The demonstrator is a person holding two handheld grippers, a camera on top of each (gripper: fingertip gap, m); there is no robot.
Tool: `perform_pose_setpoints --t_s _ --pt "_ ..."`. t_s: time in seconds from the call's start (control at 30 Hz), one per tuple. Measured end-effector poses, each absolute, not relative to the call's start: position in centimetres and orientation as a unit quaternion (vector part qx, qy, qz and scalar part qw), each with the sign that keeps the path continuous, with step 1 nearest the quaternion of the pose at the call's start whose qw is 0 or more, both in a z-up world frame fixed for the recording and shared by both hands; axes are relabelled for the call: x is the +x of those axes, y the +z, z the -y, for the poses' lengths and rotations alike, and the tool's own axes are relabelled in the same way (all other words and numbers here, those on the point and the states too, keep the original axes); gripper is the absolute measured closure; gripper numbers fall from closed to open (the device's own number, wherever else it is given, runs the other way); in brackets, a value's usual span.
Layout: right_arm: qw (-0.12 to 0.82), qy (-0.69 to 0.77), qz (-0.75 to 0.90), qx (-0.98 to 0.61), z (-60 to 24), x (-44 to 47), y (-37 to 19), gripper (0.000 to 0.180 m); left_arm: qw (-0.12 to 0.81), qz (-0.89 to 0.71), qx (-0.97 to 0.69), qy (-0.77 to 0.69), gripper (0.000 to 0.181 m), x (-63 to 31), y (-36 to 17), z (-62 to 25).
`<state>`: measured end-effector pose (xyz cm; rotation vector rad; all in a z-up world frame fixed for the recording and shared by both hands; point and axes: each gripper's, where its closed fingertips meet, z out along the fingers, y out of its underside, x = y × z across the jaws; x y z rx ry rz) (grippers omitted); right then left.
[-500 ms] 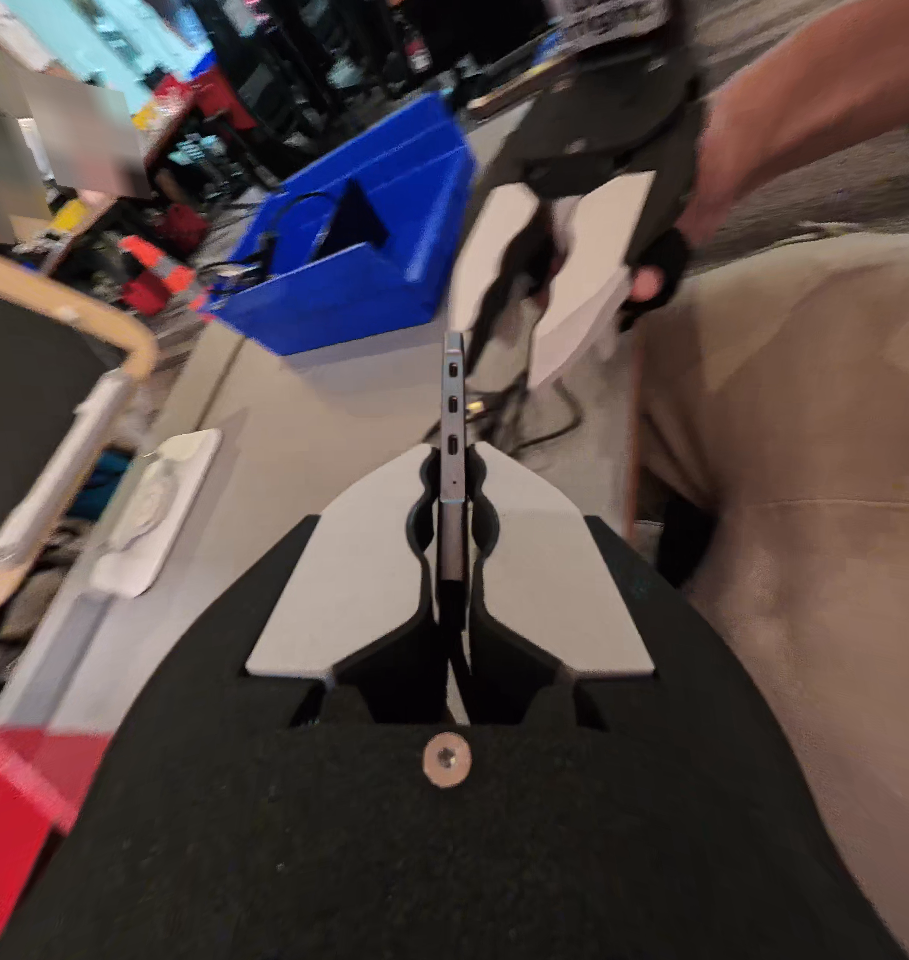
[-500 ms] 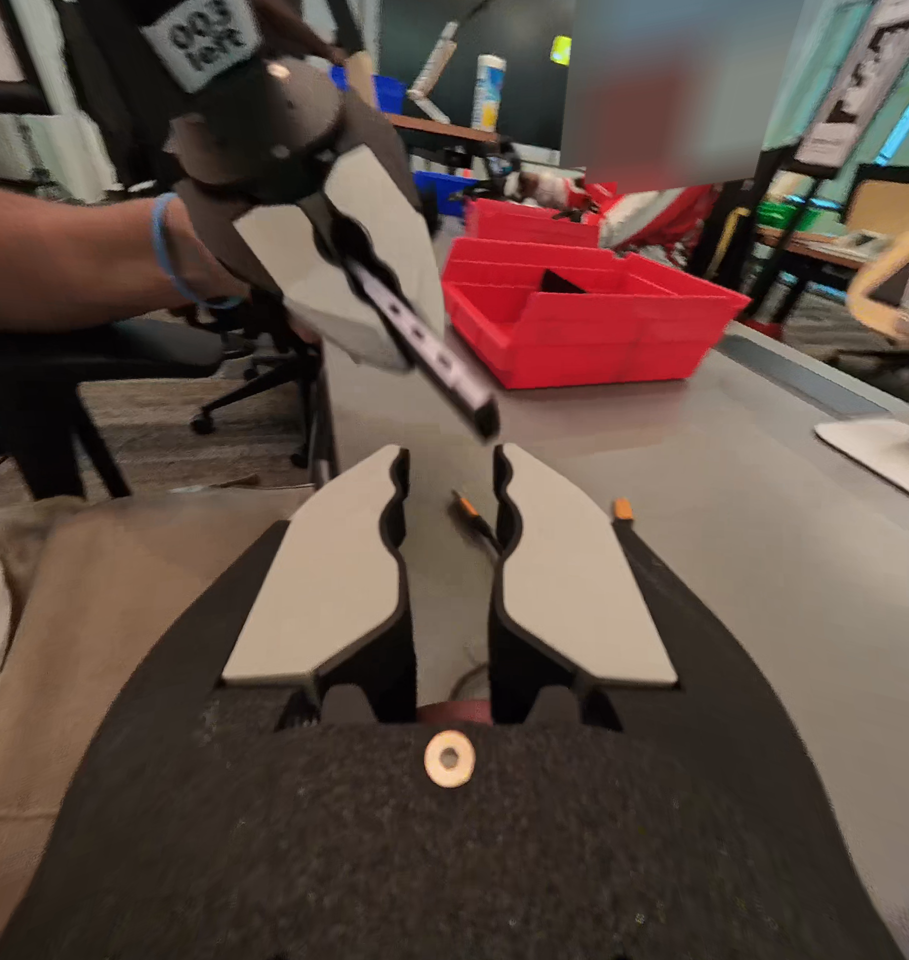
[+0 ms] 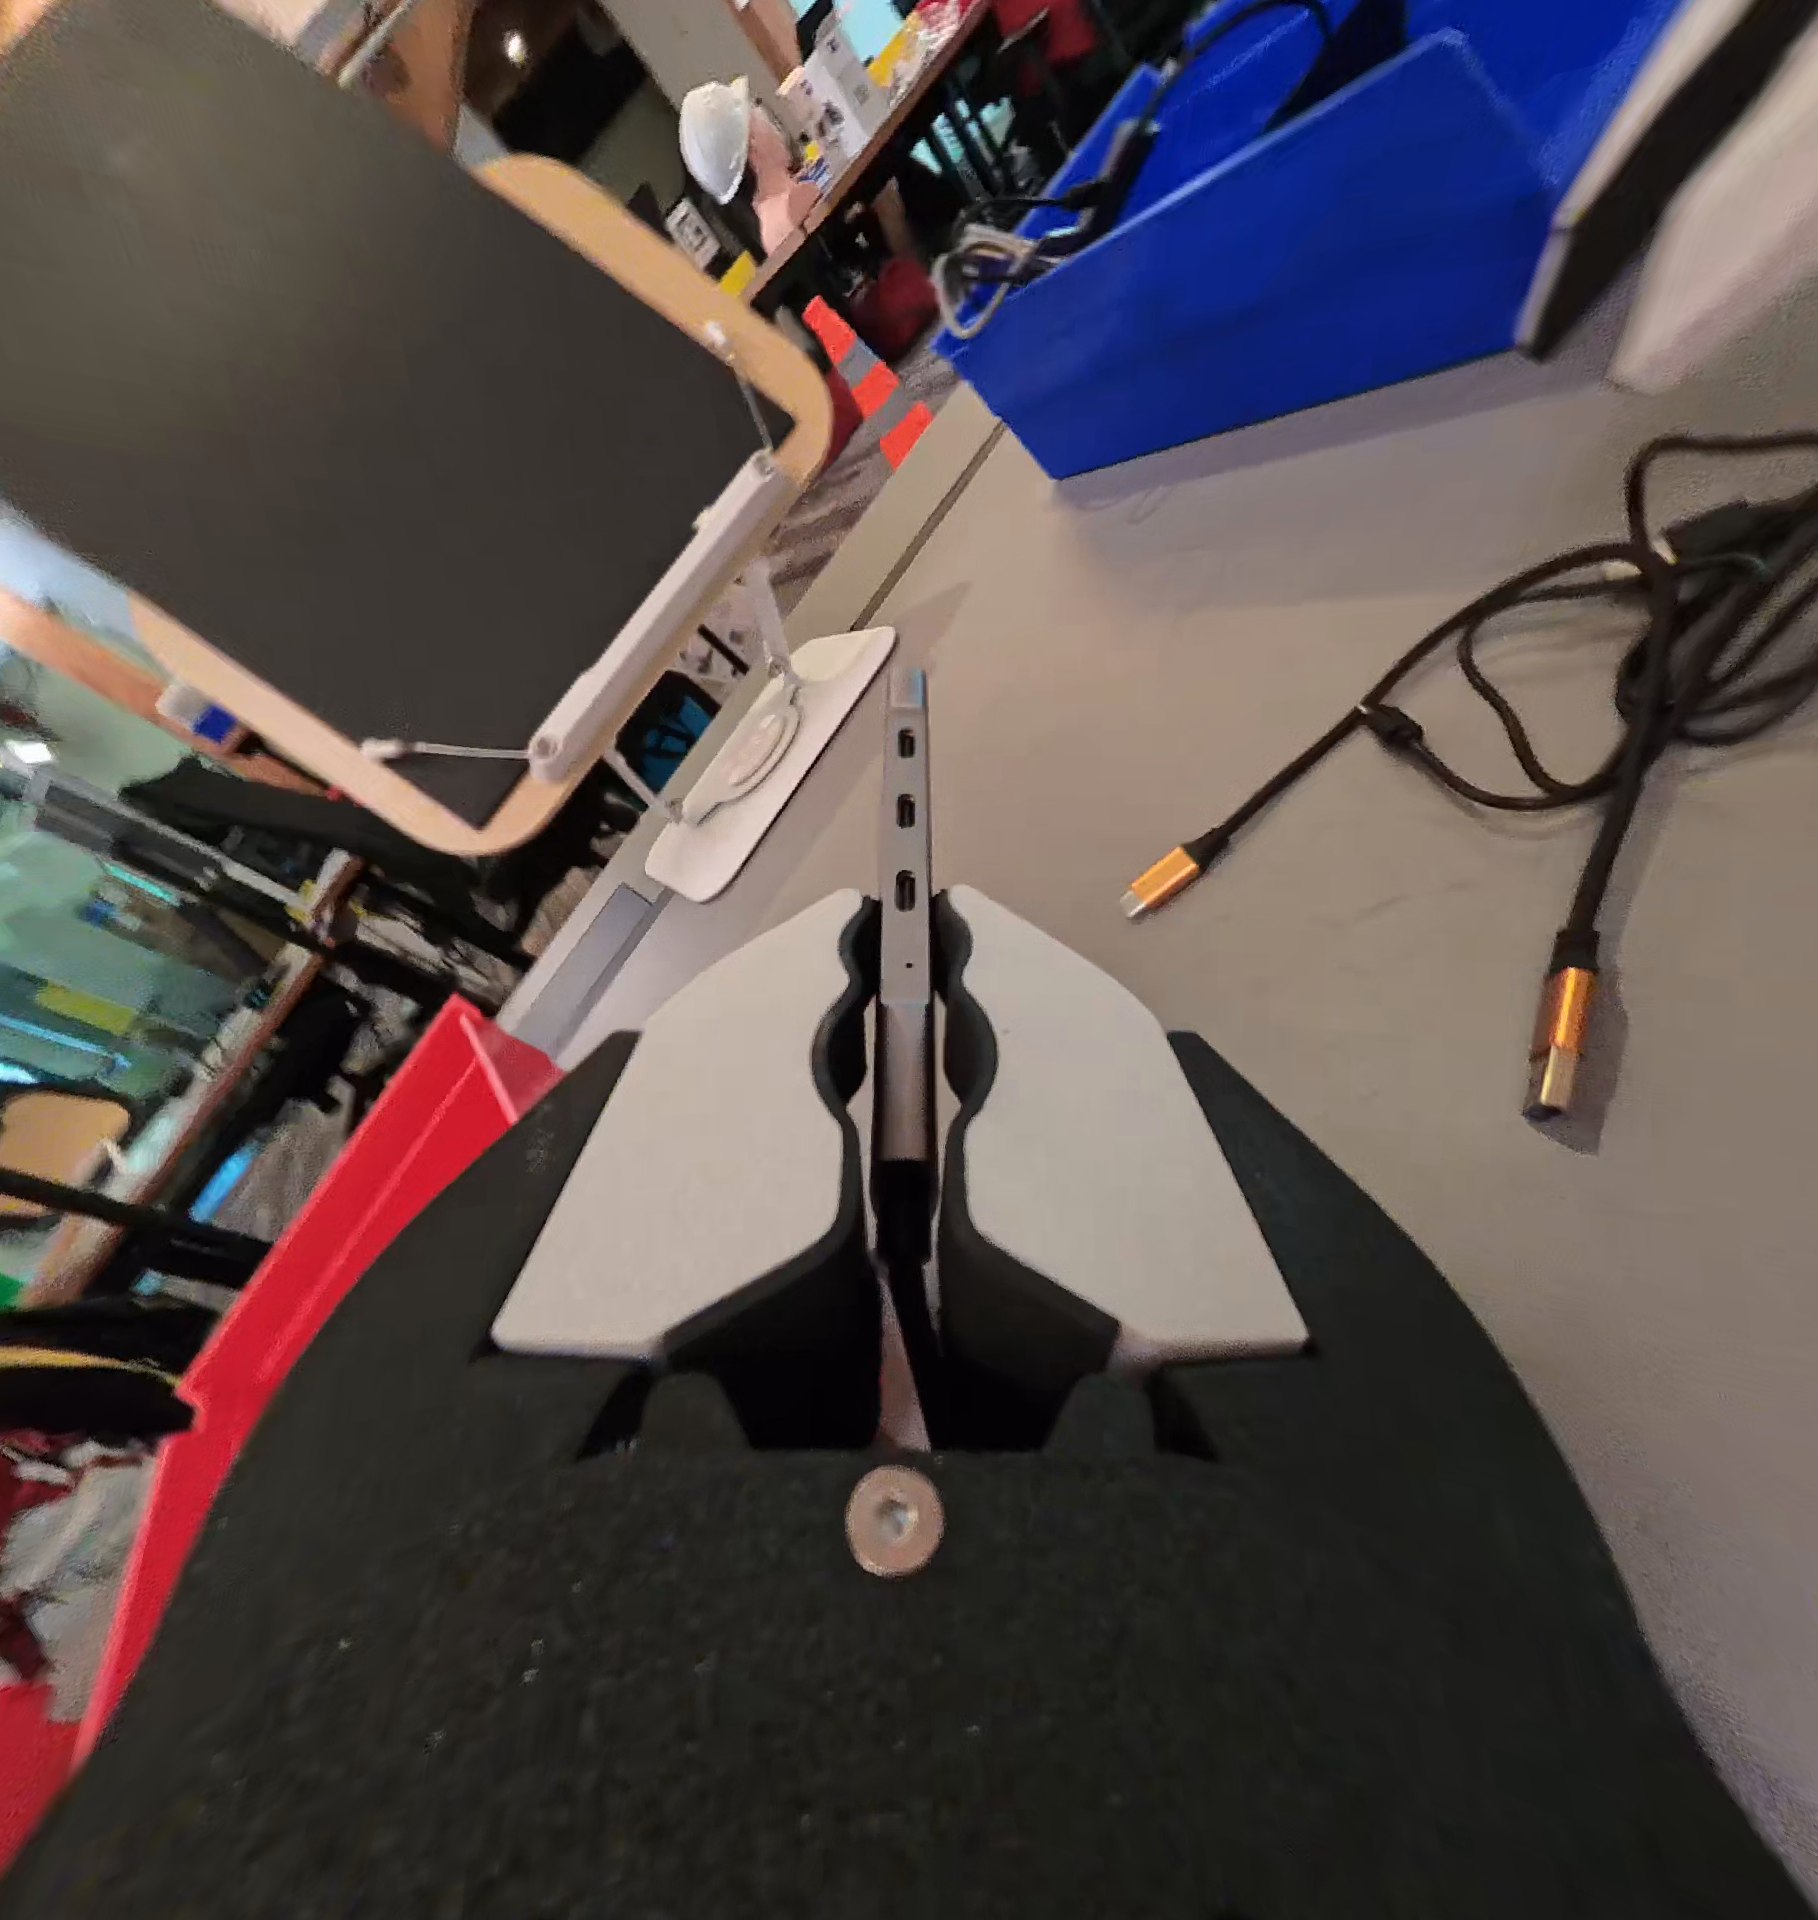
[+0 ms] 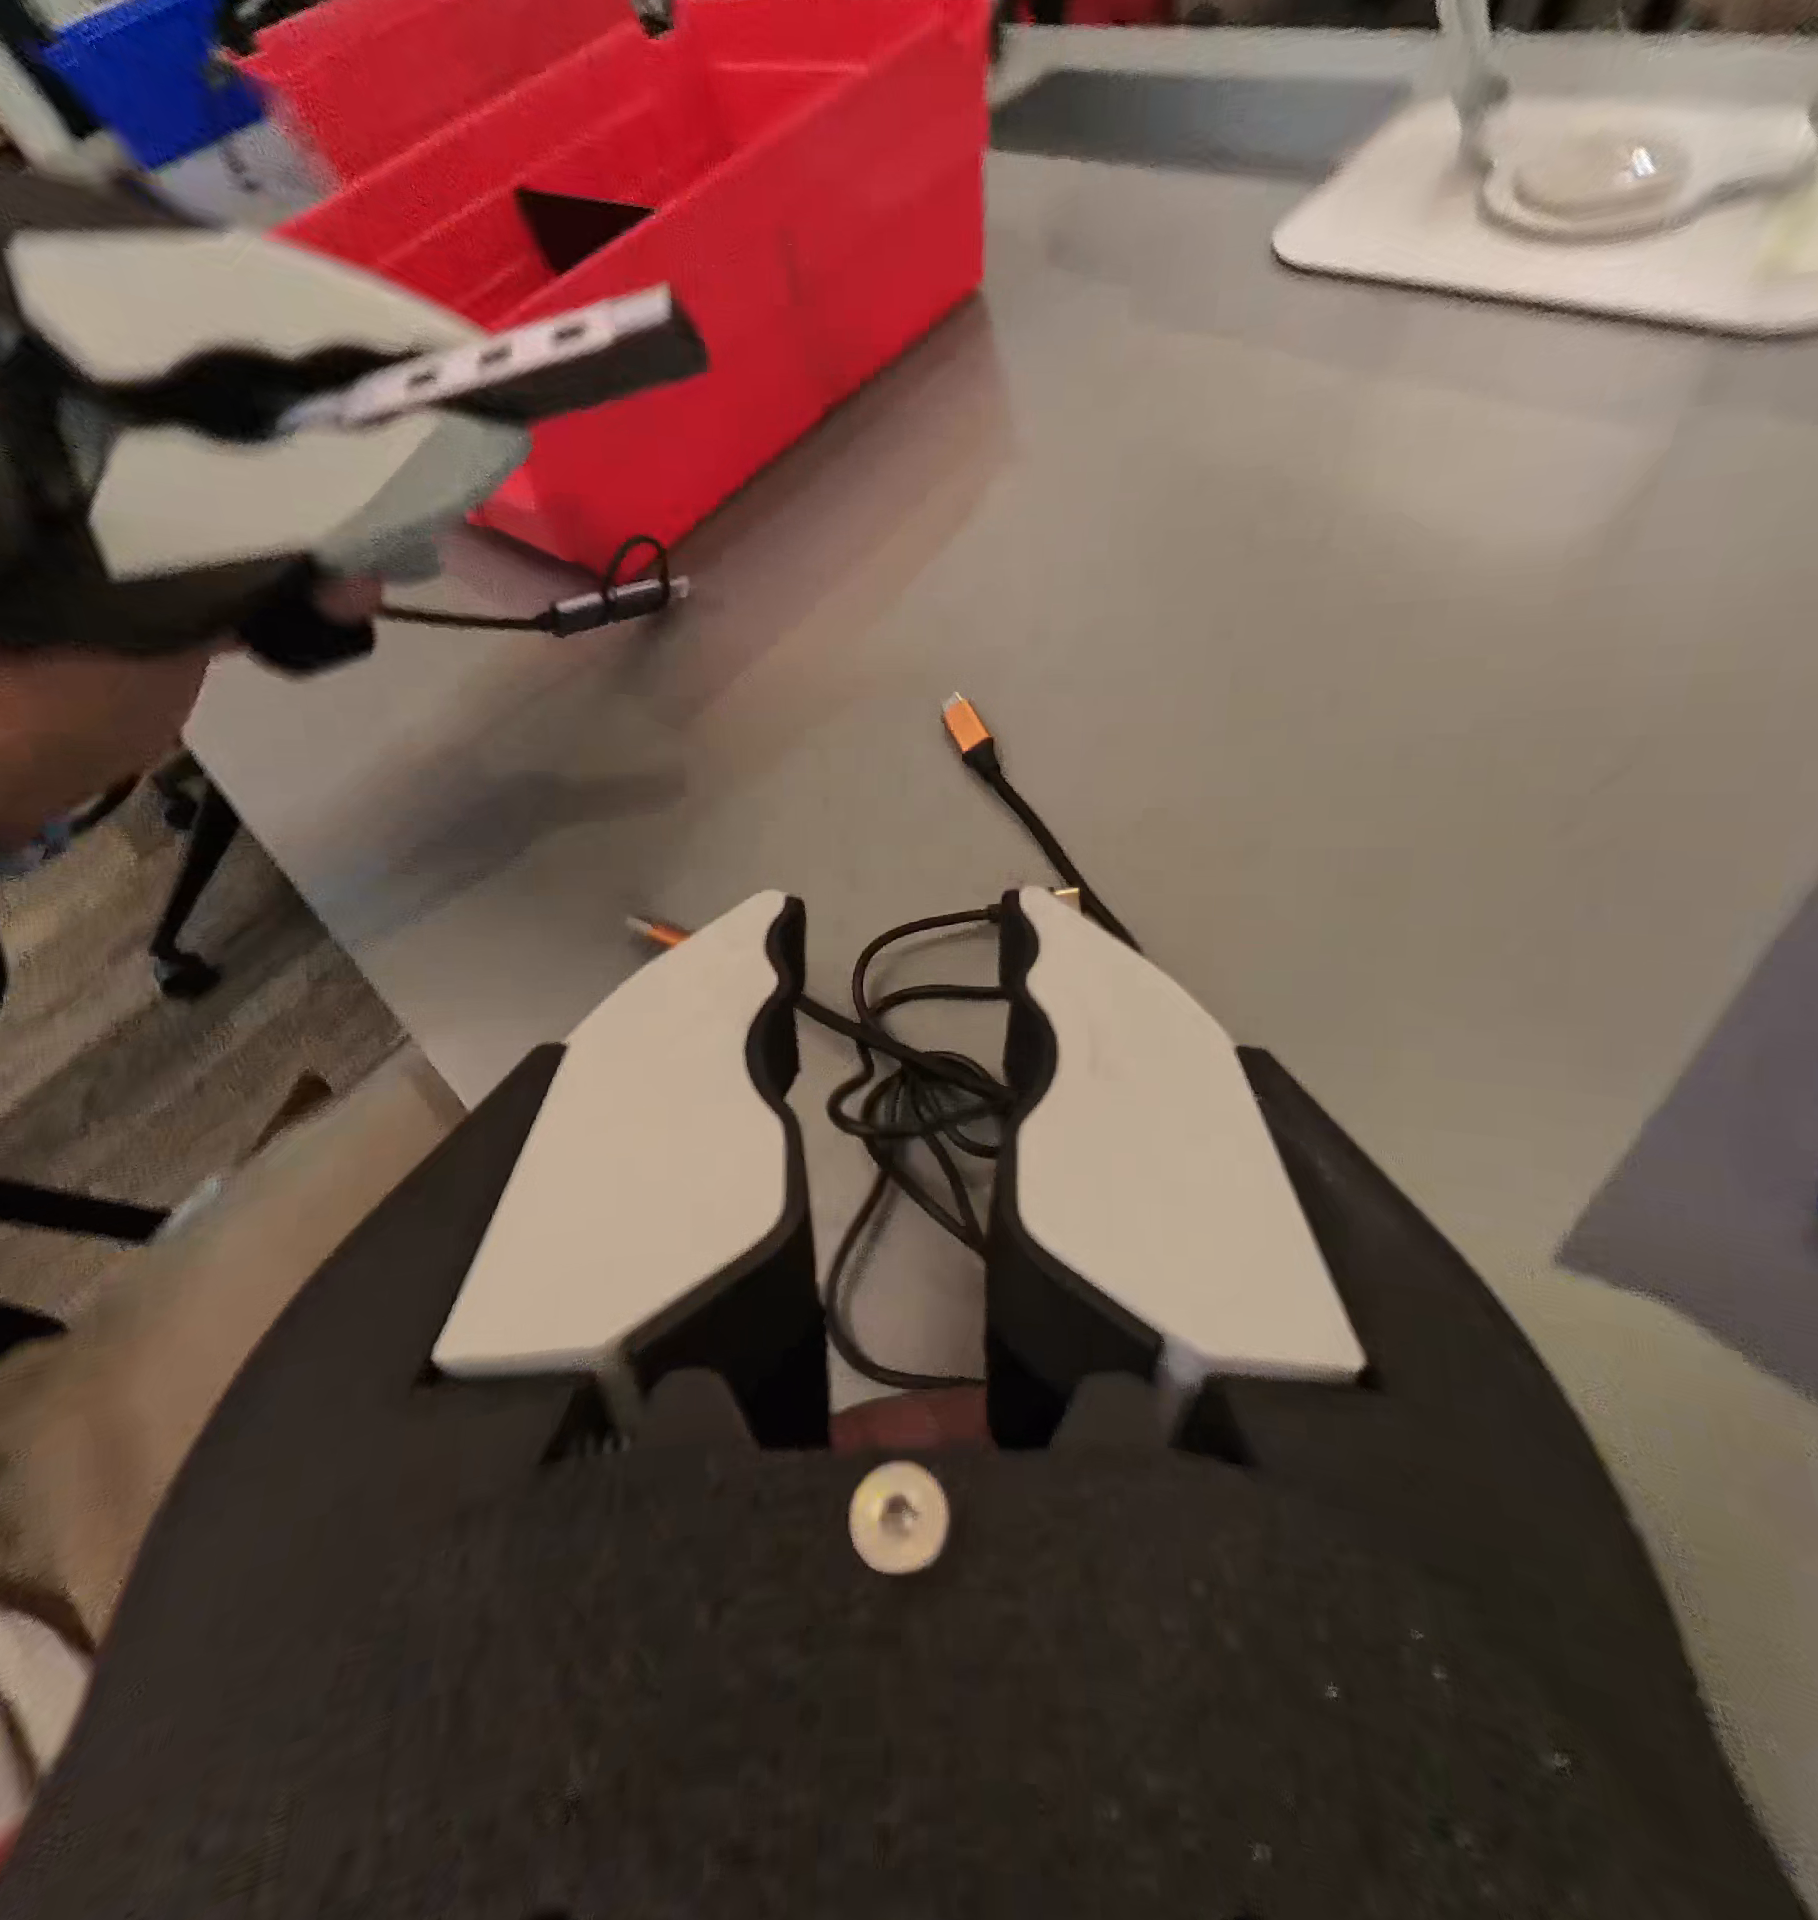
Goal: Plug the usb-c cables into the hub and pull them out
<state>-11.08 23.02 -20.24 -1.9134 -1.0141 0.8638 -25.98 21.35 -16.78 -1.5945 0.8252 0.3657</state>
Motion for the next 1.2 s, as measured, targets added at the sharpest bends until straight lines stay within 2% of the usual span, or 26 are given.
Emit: perform_pose_setpoints --t_s 0.2,0.33,0.47,0.57,0.63,0.67,0.77,1.0,1.2 --pt "0.352 0.286 0.319 -0.832 -23.4 -13.9 -21.6 0.128 0.586 -0.373 -0.694 0.192 0.172 -25.9 -18.6 -21.9" --pt "0.322 0.210 0.290 -0.877 -24.7 -14.7 -24.2 0.133 0.573 -0.383 -0.699 0.192 0.172 -26.6 -19.5 -21.9" --pt "0.252 0.154 0.282 -0.913 -24.9 -14.7 -27.3 0.140 0.572 -0.376 -0.709 0.171 0.172 -27.3 -19.9 -21.6" --pt "0.252 0.110 0.298 -0.914 -25.0 -14.3 -28.7 0.145 0.577 -0.362 -0.718 0.146 0.172 -27.8 -19.8 -21.6" --pt "0.263 0.102 0.319 -0.905 -25.0 -14.5 -28.7 0.154 0.576 -0.357 -0.722 0.140 0.172 -28.0 -19.9 -21.7" --pt "0.259 0.110 0.326 -0.903 -24.7 -14.7 -28.7 0.165 0.576 -0.357 -0.722 0.139 0.172 -28.1 -19.9 -21.7" --pt "0.271 0.118 0.372 -0.880 -24.5 -15.2 -28.4 0.176 0.571 -0.367 -0.722 0.132 0.172 -27.6 -20.2 -21.6" --pt "0.346 0.141 0.518 -0.769 -23.1 -15.7 -24.1 0.177 0.546 -0.415 -0.710 0.163 0.172 -26.2 -21.3 -21.6" --pt "0.343 0.108 0.613 -0.704 -20.3 -14.8 -21.6 0.177 0.527 -0.463 -0.673 0.234 0.172 -24.8 -21.3 -21.4"
